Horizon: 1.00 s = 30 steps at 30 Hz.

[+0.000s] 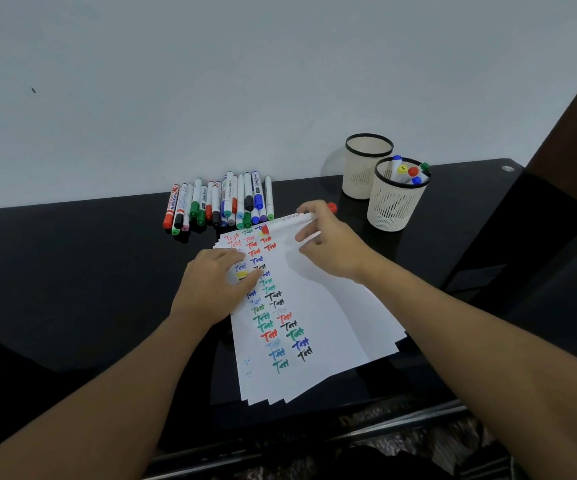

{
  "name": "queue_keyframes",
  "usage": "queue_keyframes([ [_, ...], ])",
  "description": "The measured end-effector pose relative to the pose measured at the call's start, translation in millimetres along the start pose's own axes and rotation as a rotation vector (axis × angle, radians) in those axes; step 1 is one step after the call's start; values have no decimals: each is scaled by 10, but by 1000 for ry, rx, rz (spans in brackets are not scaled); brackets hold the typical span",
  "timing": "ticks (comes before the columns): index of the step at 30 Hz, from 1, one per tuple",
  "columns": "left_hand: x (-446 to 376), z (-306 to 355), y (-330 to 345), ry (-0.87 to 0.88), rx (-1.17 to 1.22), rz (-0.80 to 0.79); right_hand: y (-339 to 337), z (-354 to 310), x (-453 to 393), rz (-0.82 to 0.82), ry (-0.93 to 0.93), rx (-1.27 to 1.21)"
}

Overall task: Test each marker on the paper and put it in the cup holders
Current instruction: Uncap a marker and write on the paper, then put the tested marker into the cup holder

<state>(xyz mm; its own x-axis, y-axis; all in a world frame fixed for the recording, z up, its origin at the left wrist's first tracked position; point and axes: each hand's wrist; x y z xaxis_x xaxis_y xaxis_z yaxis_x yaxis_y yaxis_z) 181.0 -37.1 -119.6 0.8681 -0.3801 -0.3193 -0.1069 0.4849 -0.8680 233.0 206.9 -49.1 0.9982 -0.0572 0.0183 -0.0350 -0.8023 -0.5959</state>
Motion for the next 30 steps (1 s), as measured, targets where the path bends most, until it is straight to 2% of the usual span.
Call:
queue_keyframes([
  [3, 17, 32, -19, 24, -11, -48, -47, 26, 54, 88, -38, 21],
  [7, -36, 46, -10, 85, -158, -234, -64, 8, 112, 110, 34, 32],
  [10, -66, 45, -5, 117, -202, -311, -70, 27, 132, 177, -13, 103],
  [13, -65, 41, -7, 125, -213, -326, -112, 98, 141, 232, -65, 106],
  [18, -61, 56, -5, 98, -204, -340, -361, 32, 152, 411, -186, 82],
  [25, -47, 81, -34, 83, -166, -328, -963, -139, 102, 680, -152, -26],
  [30, -43, 82, -41, 80, -159, -327, -1316, -130, 28, 746, -71, 145],
])
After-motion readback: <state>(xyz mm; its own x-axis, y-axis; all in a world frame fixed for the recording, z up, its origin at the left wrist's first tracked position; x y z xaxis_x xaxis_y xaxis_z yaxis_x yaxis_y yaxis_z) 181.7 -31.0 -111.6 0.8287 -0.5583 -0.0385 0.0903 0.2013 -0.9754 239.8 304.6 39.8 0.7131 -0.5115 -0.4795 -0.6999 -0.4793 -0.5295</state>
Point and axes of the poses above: each hand's wrist, its own x-axis away from the middle knuckle, its own y-axis out of the palm, z = x × y, and after that the axes turned 3 degrees about -x, right-handed
